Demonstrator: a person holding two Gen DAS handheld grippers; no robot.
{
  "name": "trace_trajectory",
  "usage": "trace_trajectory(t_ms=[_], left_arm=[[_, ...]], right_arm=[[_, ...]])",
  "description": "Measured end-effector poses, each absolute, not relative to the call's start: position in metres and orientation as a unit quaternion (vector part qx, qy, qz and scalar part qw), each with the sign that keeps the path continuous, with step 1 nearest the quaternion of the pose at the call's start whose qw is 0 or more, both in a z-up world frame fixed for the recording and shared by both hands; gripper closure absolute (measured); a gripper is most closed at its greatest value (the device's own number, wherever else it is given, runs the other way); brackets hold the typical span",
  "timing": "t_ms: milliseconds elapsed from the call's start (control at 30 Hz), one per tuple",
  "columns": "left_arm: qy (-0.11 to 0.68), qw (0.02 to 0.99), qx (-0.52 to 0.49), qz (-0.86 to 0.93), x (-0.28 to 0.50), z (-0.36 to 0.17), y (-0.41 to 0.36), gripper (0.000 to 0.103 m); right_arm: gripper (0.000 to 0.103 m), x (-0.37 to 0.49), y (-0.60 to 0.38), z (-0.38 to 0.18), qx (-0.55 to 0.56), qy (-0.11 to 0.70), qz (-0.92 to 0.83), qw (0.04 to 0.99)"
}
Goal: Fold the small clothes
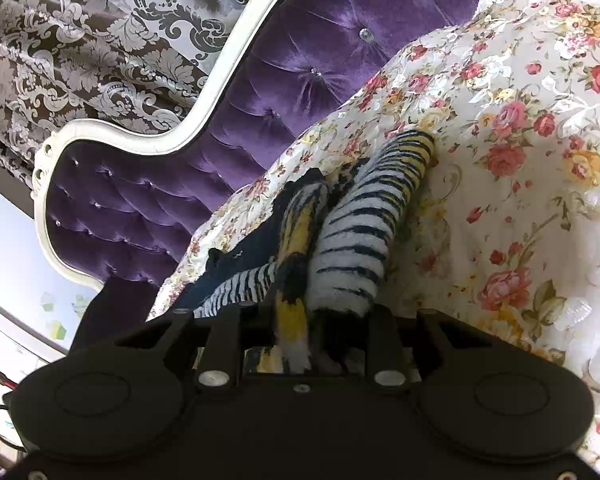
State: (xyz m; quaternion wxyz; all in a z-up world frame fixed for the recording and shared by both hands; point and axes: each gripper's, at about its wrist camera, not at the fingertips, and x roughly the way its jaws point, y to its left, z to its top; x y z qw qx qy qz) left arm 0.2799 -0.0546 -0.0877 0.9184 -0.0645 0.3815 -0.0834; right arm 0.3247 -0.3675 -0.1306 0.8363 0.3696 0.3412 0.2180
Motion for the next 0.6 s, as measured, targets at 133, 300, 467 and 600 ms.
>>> trace_trajectory(t_ms=[133, 300, 467, 600], left_arm=[[0.370, 0.922, -0.052, -0.104, 0.282, -0.082, -0.064, 0.072], [0.404, 0.907, -0.063, -0.100, 0.295, -0.098, -0.067, 0.072], [0.421, 0.886, -0.148, -0.123, 0.300, -0.093, -0.036, 0.072], [0.419, 0.882, -0.181, -0.113, 0.295, -0.083, 0.001, 0.072]], right_arm=[[0.068, 0.323, -0.365, -0.127, 0.359, 0.337, 0.216, 0.843], [0.068, 0.317, -0.361, -0.120, 0.337, 0.329, 0.211, 0.856], [0.069, 0.315, -0.353, -0.112, 0.323, 0.326, 0.198, 0.866], [0.069, 0.315, -0.343, -0.096, 0.302, 0.334, 0.188, 0.873]])
